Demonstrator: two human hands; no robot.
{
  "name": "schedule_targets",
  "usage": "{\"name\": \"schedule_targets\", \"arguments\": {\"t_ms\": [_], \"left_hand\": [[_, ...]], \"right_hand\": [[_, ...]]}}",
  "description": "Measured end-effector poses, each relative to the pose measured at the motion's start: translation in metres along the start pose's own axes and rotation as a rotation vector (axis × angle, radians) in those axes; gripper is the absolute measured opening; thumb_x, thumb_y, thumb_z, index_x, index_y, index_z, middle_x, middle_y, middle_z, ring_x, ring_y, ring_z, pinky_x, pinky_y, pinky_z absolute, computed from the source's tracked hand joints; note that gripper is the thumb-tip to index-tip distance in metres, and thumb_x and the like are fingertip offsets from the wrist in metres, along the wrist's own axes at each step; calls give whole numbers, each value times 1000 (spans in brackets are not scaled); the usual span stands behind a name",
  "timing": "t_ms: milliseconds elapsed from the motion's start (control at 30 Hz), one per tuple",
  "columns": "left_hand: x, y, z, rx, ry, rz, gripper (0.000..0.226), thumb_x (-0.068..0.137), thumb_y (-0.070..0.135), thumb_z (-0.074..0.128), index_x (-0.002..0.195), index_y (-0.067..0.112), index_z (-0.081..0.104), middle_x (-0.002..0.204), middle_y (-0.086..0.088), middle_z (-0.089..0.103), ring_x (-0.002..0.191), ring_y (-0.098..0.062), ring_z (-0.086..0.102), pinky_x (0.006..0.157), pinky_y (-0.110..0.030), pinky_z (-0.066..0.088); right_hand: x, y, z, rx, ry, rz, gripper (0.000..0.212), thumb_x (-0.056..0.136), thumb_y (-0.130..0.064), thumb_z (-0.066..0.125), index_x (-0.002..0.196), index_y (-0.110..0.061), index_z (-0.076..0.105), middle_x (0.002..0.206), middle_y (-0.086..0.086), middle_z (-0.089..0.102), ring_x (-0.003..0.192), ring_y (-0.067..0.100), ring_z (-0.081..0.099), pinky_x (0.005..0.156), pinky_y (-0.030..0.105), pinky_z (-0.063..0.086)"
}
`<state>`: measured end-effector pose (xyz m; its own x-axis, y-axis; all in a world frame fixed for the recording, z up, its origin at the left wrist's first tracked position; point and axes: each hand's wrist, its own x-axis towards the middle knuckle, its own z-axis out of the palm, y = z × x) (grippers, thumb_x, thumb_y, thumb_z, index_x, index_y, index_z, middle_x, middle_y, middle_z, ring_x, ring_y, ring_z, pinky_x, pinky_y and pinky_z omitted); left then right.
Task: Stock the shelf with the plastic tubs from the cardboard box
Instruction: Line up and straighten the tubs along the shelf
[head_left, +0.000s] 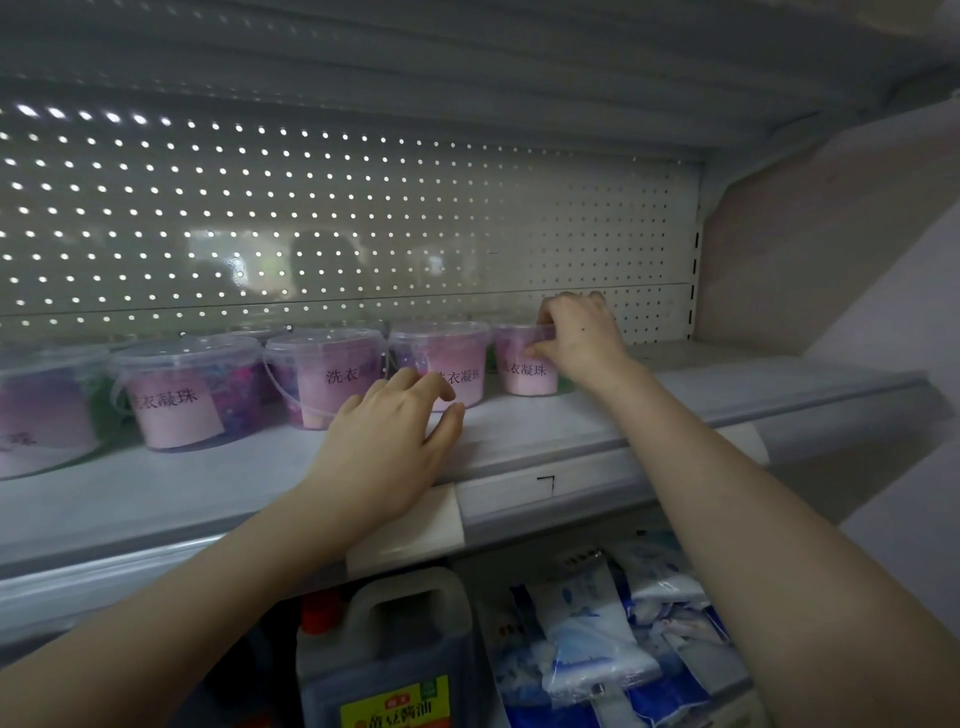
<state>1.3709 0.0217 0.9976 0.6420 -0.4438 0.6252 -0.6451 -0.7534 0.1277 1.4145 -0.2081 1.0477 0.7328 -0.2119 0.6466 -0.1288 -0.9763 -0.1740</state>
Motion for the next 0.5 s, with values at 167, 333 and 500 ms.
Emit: {"name": "schedule_targets", "arguments": {"t_ms": [167,333,500], "left_hand": [[-2,0,-1,-8,-5,-3,32,96,43,35,114,26,54,115,5,55,107,-19,52,85,-33,37],[-1,1,0,-13,2,-5,31,96,42,35,114,27,55,114,5,55,107,-19,52,83,-32,35],[0,0,0,-25,1,-3,32,96,43,34,114,27,55,114,5,54,106,-18,52,82,-31,35]], "right_hand": [[0,5,-2,-2,-14,4,31,75,-32,76,94,-12,62,102,11,65,103,30,52,80,32,38],[-4,12,-7,103,-11,33,26,73,-22,78,92,-11,63,95,6,64,90,24,56,71,25,33],[0,16,-3,138,-7,49,25,72,-16,78,91,-10,62,97,8,65,89,25,55,70,27,35]]}}
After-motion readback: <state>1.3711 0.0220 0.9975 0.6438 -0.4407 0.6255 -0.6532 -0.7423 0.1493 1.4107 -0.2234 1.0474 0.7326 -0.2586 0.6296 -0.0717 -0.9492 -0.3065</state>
